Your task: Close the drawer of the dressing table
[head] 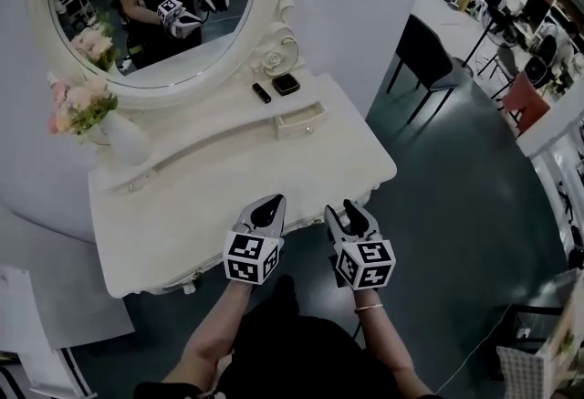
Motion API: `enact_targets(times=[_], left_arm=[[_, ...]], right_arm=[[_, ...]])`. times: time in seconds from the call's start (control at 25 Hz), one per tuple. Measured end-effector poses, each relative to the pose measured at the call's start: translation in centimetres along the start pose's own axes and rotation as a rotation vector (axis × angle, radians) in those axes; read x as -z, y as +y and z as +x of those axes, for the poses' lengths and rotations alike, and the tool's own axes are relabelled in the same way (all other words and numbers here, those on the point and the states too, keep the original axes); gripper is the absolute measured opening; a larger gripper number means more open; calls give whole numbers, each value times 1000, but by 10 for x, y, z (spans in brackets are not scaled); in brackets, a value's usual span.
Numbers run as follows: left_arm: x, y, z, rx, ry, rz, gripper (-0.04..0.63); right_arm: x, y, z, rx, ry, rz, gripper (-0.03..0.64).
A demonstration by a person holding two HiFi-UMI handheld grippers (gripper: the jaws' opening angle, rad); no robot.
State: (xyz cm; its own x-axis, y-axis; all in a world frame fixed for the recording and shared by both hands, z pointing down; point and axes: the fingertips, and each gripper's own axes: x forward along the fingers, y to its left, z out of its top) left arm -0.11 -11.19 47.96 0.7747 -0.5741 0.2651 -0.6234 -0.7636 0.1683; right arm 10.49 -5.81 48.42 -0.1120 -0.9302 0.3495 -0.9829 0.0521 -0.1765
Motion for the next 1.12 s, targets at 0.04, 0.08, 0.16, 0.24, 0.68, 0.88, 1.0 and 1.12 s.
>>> enact_targets(times=[0.04, 0.08, 0.16, 0.24, 0.68, 0.88, 1.0, 1.12], left_arm=[[-1, 2, 4, 5, 1, -2, 5], [-2, 5, 7, 9, 1, -5, 5], [-3, 8, 12, 16, 0, -10, 5], [-5, 12, 18, 21, 1, -11, 5], [-10, 33, 43, 3, 13, -13, 5], [-15, 44, 57, -25, 12, -18, 5], [-18, 51, 67, -43, 13, -26, 5], [-21, 57, 76, -60, 11, -34, 5]], right_arm=[[-1, -1, 5, 3, 2, 0, 155], [-3, -2, 9, 6, 3, 0, 154], [-5, -2, 17, 9, 5, -3, 153], [-7, -4, 24, 13, 8, -8, 153], [-14, -19, 65, 11, 37, -37, 153], [-23, -30, 98, -14, 52, -58, 153], [-29, -36, 119, -27, 65, -75, 153], [-32, -42, 140, -41, 84, -101, 153]])
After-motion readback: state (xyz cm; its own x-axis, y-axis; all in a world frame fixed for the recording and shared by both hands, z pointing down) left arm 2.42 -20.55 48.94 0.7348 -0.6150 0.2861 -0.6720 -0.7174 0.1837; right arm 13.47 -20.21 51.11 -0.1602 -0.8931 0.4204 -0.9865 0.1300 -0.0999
